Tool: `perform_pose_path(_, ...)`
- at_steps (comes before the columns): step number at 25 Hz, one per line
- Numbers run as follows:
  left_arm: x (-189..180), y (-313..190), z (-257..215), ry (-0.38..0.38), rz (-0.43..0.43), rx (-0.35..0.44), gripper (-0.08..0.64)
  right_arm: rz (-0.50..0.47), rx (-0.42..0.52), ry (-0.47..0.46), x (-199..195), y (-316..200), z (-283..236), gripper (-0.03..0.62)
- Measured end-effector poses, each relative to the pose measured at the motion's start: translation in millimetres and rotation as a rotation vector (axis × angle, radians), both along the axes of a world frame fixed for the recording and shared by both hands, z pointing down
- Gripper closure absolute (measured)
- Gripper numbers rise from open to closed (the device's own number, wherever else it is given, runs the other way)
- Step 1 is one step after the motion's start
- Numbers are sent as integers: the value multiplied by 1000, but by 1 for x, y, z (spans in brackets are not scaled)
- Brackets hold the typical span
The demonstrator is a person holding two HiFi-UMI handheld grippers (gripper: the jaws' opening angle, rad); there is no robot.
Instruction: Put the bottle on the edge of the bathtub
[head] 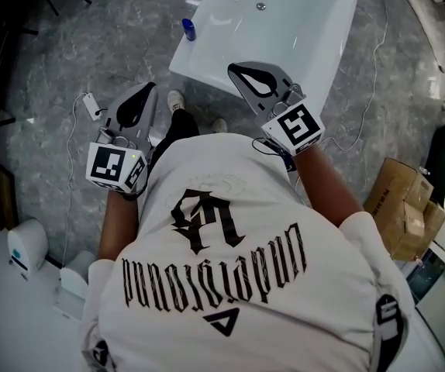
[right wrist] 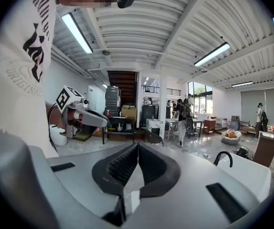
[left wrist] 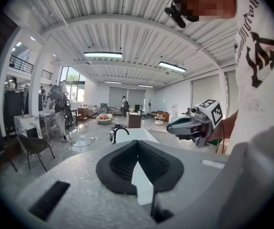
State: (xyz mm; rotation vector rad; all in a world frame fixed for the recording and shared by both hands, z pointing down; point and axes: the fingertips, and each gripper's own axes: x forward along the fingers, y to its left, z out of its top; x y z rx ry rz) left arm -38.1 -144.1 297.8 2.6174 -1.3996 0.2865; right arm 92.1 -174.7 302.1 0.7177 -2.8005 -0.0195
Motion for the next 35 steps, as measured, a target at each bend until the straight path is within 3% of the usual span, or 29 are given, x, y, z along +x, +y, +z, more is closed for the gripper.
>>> perform_pose_path(7,-28,31,12,19,-35,-55,545,-43,-20,-4,-28,25,4,575)
perform_pose_path(14,-54,53,12,-14,23,-38,546,-13,-10,-4,-60,46,-1,575)
perform_pose_path(35,-168,167,4,23,188,8,545,159,31,-6,-164,177,-19,576)
